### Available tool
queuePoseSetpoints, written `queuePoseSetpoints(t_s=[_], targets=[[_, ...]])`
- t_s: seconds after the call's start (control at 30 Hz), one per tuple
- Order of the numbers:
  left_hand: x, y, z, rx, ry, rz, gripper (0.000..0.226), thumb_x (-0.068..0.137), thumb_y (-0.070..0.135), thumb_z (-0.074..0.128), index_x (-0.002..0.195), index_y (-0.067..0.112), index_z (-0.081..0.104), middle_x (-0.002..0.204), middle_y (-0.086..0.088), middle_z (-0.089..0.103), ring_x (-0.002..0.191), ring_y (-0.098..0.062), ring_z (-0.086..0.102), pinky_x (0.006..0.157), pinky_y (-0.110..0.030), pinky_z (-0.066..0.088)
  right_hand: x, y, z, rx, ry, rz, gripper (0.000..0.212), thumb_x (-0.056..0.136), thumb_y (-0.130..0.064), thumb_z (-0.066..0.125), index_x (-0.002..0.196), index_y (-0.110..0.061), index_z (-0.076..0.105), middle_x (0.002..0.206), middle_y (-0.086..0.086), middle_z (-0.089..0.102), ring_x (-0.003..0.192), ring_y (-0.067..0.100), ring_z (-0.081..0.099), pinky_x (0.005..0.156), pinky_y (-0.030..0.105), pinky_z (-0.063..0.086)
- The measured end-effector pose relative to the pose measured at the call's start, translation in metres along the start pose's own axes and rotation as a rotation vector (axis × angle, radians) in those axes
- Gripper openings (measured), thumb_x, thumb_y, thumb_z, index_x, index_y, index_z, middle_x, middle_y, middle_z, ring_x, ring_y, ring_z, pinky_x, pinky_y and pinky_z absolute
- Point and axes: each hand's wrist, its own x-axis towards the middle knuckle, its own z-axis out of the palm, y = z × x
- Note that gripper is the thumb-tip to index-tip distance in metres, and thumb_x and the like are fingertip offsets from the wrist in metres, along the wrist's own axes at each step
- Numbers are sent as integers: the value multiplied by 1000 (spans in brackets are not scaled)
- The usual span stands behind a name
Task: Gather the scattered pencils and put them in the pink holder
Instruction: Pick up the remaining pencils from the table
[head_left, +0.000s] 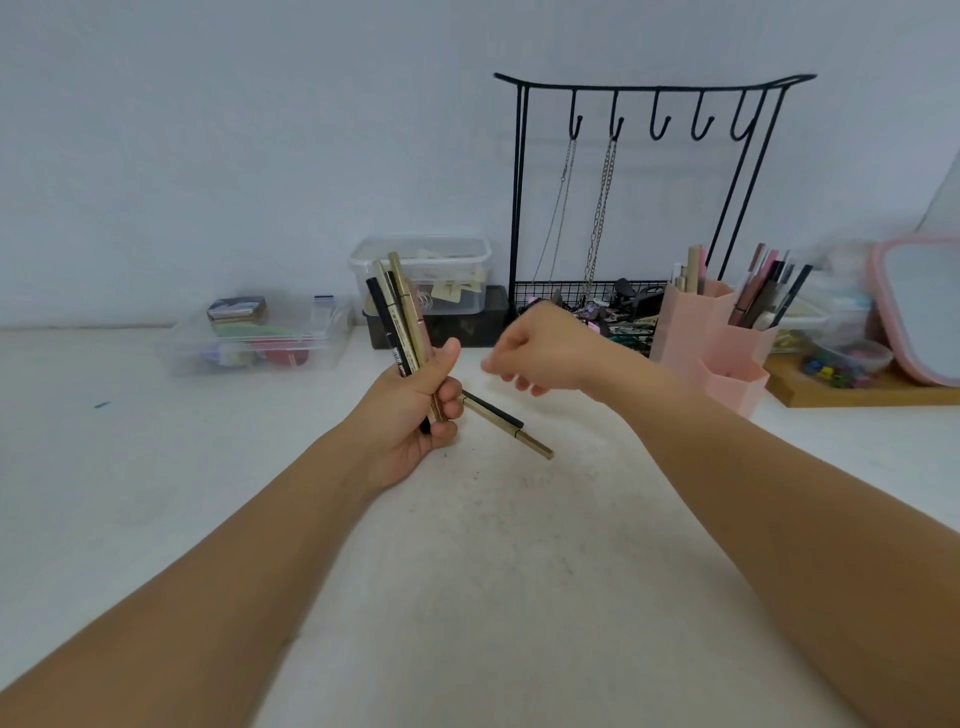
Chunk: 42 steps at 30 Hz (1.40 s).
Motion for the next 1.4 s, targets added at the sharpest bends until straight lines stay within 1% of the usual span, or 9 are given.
queuePoseSetpoints(t_s=[0.1, 0.2, 0.33, 0.53, 0.73, 0.9, 1.03, 1.27, 1.4], targets=[[2, 0, -2, -29, 33, 21, 26, 94, 36, 69, 89, 23, 47, 62, 2, 48, 56, -11, 49, 53, -27, 52, -2, -1, 7, -223, -133, 72, 39, 85, -36, 77, 102, -1, 76, 89, 10, 76, 78, 24, 72, 74, 32, 61], [4, -2, -1, -34, 46, 29, 23, 95, 36, 68, 94, 22, 48, 63, 2, 47, 56, -11, 49, 67, -34, 59, -4, -5, 18, -336, -92, 67, 36, 78, -32, 84, 98, -2, 77, 87, 10, 77, 77, 22, 70, 76, 35, 60], [5, -3, -1, -15, 78, 19, 23, 95, 35, 69, 94, 24, 48, 60, 2, 44, 52, -11, 43, 50, -25, 46, -6, -6, 21, -258, -150, 183, 29, 78, -25, 83, 72, -6, 62, 60, 6, 60, 50, 20, 54, 50, 25, 45], [5, -3, 0, 15, 82, -2, 26, 96, 35, 68, 89, 24, 45, 57, 3, 40, 46, -9, 36, 40, -20, 29, -3, 0, 12, 44, -246, 315, 21, 81, -11, 82, 81, -2, 63, 58, 8, 53, 47, 18, 42, 45, 24, 33], [2, -1, 3, -10, 79, -49, 40, 86, 50, 71, 86, 23, 42, 56, 5, 34, 45, -9, 31, 41, -18, 26, -6, -5, -3, 105, -212, 234, 20, 86, -13, 78, 95, 5, 74, 67, 6, 64, 52, 12, 49, 47, 20, 39], [1, -2, 5, -30, 34, -65, 48, 80, 67, 63, 82, 22, 45, 55, 6, 33, 44, -8, 30, 40, -18, 25, -8, -8, -7, 243, -96, 92, 17, 87, -13, 77, 89, 4, 74, 69, 8, 67, 52, 12, 53, 49, 21, 45], [3, -2, 3, -33, 21, -45, 58, 71, 72, 62, 82, 16, 52, 59, 4, 35, 46, -8, 30, 41, -19, 27, -13, -21, 1, 396, -162, -59, 12, 88, -14, 77, 85, -2, 75, 69, 7, 70, 56, 10, 58, 49, 20, 45], [1, -1, 0, 16, -79, -19, 41, 84, 56, 70, 79, 16, 67, 68, -6, 49, 50, -8, 37, 42, -18, 26, -18, -29, 20, 305, -84, -143, 15, 84, -9, 78, 78, 5, 73, 64, 13, 69, 47, 11, 59, 43, 19, 43], [-2, 1, 3, 25, -68, -12, 41, 100, 41, 55, 74, 13, 68, 58, -7, 52, 49, -11, 42, 42, -20, 25, -20, -29, 31, 321, -35, -156, 15, 79, -8, 83, 75, 4, 75, 59, 11, 68, 45, 10, 59, 43, 19, 44]])
